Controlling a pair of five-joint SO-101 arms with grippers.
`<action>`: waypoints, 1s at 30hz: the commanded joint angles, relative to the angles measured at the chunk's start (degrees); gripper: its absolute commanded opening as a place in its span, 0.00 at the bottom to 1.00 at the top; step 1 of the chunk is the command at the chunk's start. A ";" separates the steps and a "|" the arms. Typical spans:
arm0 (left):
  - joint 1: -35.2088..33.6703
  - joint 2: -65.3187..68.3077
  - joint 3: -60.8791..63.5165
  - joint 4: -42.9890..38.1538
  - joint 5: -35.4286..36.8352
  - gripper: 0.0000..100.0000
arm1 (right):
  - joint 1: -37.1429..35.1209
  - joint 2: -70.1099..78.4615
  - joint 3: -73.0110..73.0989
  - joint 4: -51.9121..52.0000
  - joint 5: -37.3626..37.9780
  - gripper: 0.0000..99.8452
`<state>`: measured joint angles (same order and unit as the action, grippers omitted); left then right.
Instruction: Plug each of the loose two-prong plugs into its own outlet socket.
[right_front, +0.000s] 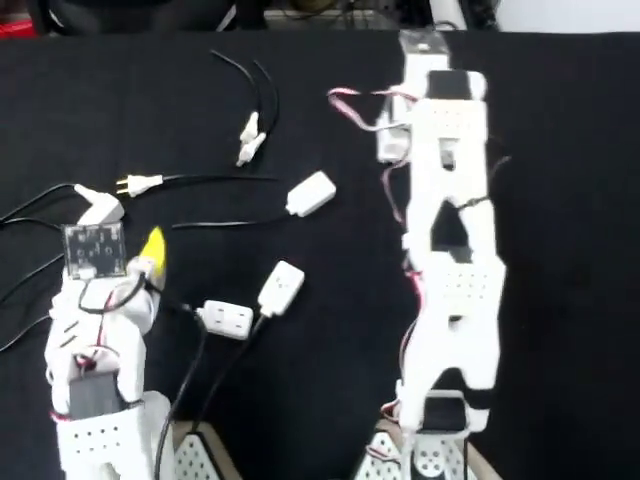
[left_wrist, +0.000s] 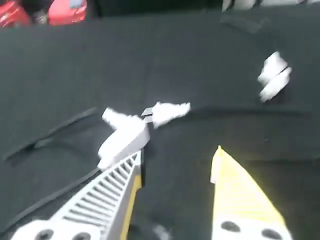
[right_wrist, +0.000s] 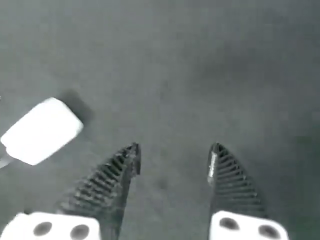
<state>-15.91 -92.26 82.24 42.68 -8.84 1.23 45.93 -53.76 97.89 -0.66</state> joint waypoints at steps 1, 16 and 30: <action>5.05 19.16 -15.43 -4.22 1.58 0.23 | 3.87 1.36 -2.86 2.90 3.60 0.22; 13.85 104.70 -89.54 -0.70 -5.27 0.23 | 5.27 3.03 5.58 1.05 8.62 0.22; 16.75 152.26 -164.26 37.45 -12.13 0.30 | 5.27 3.12 6.11 0.09 8.70 0.22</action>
<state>-0.26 56.66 -63.96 72.92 -19.91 5.54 49.54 -47.52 98.42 7.60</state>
